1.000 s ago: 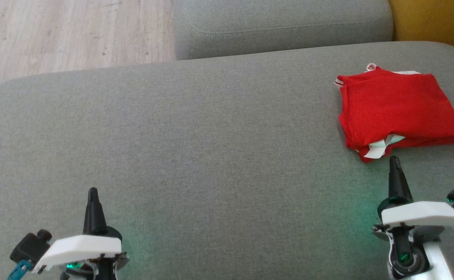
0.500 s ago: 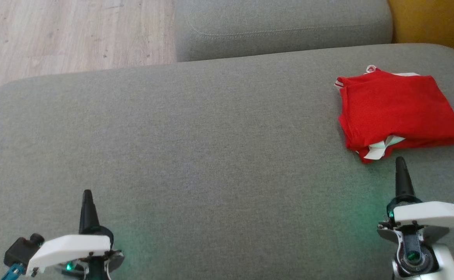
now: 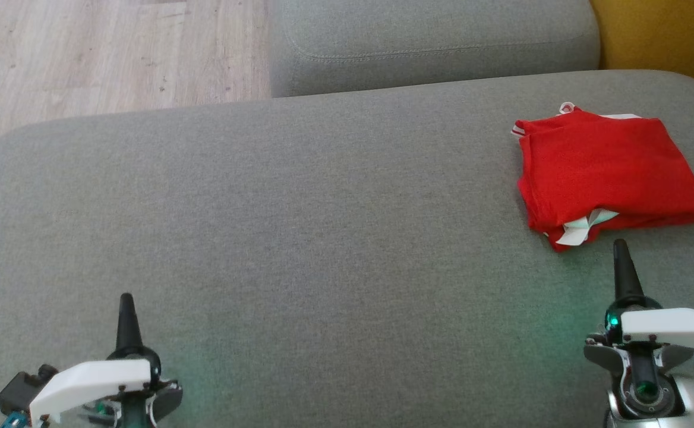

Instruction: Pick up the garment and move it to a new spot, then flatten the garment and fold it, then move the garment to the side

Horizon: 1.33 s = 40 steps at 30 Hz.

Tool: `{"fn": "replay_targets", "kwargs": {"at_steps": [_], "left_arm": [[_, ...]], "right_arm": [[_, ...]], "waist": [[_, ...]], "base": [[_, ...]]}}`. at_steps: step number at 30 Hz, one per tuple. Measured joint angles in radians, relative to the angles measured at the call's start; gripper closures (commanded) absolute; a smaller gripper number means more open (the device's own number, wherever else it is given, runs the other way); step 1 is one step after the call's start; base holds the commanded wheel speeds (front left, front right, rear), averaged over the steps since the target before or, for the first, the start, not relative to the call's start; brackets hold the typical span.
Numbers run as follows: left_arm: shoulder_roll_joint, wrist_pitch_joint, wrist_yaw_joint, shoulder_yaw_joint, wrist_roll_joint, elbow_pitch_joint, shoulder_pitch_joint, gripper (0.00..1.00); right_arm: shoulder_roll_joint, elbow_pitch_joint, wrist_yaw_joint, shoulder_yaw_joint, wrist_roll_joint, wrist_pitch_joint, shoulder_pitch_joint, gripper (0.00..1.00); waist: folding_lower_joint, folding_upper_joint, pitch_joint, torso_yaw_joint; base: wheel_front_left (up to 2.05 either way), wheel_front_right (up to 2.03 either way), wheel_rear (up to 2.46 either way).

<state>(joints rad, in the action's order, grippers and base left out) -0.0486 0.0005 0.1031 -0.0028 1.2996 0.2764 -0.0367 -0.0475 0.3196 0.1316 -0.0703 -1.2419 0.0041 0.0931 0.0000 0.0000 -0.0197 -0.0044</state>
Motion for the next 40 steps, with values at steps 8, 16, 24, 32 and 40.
{"fn": "replay_targets", "kwargs": {"at_steps": [8,16,24,32,40], "left_arm": [[0.000,0.026,0.003,0.009,0.078,0.000,-0.002,1.00],[0.000,0.048,0.012,0.034,0.157,0.000,-0.007,1.00],[0.000,0.070,0.013,0.042,0.235,0.000,-0.013,1.00],[0.000,0.093,0.021,0.066,0.303,0.000,-0.020,1.00],[0.000,0.096,0.021,0.068,0.318,0.000,-0.020,1.00]], "right_arm": [[0.000,-0.007,0.000,-0.011,-0.092,0.029,-0.001,1.00],[0.000,-0.016,0.000,-0.027,-0.181,0.050,-0.002,1.00],[0.000,-0.021,0.000,-0.038,-0.271,0.072,-0.002,1.00],[0.000,-0.031,0.000,-0.049,-0.352,0.094,-0.003,1.00],[0.000,-0.036,0.000,-0.056,-0.368,0.098,-0.003,1.00]], "waist": [[0.0000,0.0000,0.004,0.001],[0.0000,0.0000,0.008,0.002],[0.0000,0.0000,0.013,0.003],[0.0000,0.0000,0.016,0.004],[0.0000,0.0000,0.017,0.004]], "base": [[0.00,0.00,0.00],[0.00,0.00,0.00],[0.00,0.00,0.00],[0.00,0.00,0.00],[0.00,0.00,0.00]]}}
